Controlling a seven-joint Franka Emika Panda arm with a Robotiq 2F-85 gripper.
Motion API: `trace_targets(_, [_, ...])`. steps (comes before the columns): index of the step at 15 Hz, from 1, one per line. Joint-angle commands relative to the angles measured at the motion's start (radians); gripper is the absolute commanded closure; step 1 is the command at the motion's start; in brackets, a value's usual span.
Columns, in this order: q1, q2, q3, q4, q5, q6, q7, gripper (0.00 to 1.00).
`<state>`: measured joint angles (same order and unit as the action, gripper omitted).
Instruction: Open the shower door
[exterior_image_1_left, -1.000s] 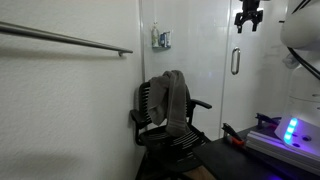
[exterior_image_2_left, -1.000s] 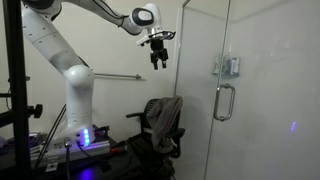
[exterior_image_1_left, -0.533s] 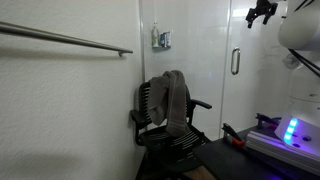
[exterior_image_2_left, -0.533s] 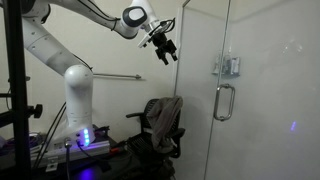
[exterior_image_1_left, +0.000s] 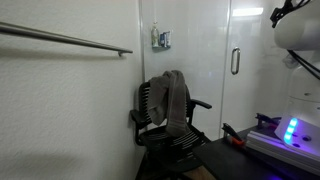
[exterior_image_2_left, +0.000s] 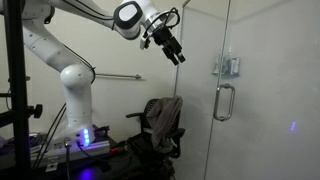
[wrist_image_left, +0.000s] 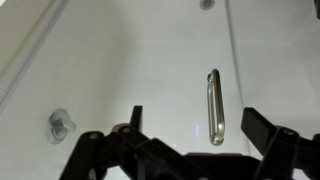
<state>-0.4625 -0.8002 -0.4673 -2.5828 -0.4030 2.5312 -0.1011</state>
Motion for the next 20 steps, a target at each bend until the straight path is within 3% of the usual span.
trace_targets(1, [-0.017,0.052,0.020,-0.016,-0.014,0.128,-0.056,0.00])
trace_targets(4, [-0.067,0.172,0.011,-0.033,-0.090,0.346,-0.093,0.00])
trace_targets(7, [-0.052,0.309,-0.037,-0.029,-0.053,0.461,-0.161,0.00])
trace_targets(10, [-0.004,0.410,-0.069,-0.012,0.041,0.473,-0.185,0.00])
trace_targets(12, [0.058,0.413,-0.123,0.010,0.150,0.388,-0.226,0.00])
trace_targets(13, [-0.013,0.393,-0.056,-0.028,0.108,0.436,-0.195,0.00])
trace_targets(17, [0.029,0.412,-0.092,-0.006,0.150,0.415,-0.213,0.00])
trace_targets(19, [-0.061,0.476,-0.032,-0.021,0.057,0.600,-0.178,0.00])
trace_targets(20, [-0.036,0.478,-0.050,-0.025,0.072,0.683,-0.208,0.00])
